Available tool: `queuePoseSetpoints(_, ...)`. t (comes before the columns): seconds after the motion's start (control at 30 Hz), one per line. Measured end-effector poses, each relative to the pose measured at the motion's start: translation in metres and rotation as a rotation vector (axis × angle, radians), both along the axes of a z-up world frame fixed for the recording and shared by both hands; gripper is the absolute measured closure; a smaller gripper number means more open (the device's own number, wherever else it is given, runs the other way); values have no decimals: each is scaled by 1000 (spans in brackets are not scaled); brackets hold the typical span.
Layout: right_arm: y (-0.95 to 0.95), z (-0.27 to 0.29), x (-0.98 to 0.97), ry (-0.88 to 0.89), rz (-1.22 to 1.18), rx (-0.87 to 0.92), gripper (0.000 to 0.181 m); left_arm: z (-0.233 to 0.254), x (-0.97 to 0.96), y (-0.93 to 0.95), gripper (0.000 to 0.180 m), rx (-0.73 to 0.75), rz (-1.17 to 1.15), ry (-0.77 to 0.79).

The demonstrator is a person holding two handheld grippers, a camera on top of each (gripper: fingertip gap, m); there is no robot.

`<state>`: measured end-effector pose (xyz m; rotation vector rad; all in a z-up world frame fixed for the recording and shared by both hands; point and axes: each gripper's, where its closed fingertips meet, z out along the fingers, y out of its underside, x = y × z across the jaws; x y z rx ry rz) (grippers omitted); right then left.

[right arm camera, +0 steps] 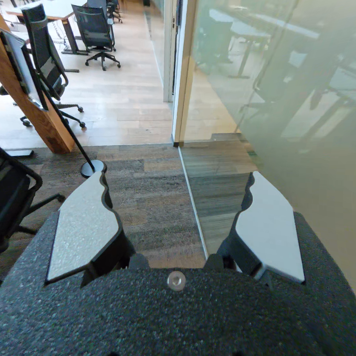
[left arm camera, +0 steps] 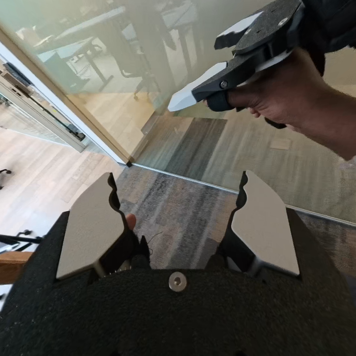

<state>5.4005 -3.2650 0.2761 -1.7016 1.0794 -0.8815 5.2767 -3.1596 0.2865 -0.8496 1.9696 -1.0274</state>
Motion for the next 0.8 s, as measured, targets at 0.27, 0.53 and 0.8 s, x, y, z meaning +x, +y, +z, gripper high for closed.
queuePoseSetpoints(0.27,171,-32,326,-2,54,39,53,-11,330,190,50,17,141,-28)
queuePoseSetpoints(0.53,411,7,638,-49,235,8,48,11,620,374,48,-8,231,-59)
queuePoseSetpoints(0.8,572,9,909,-47,192,46,49,24,910,491,50,-25,14,-94)
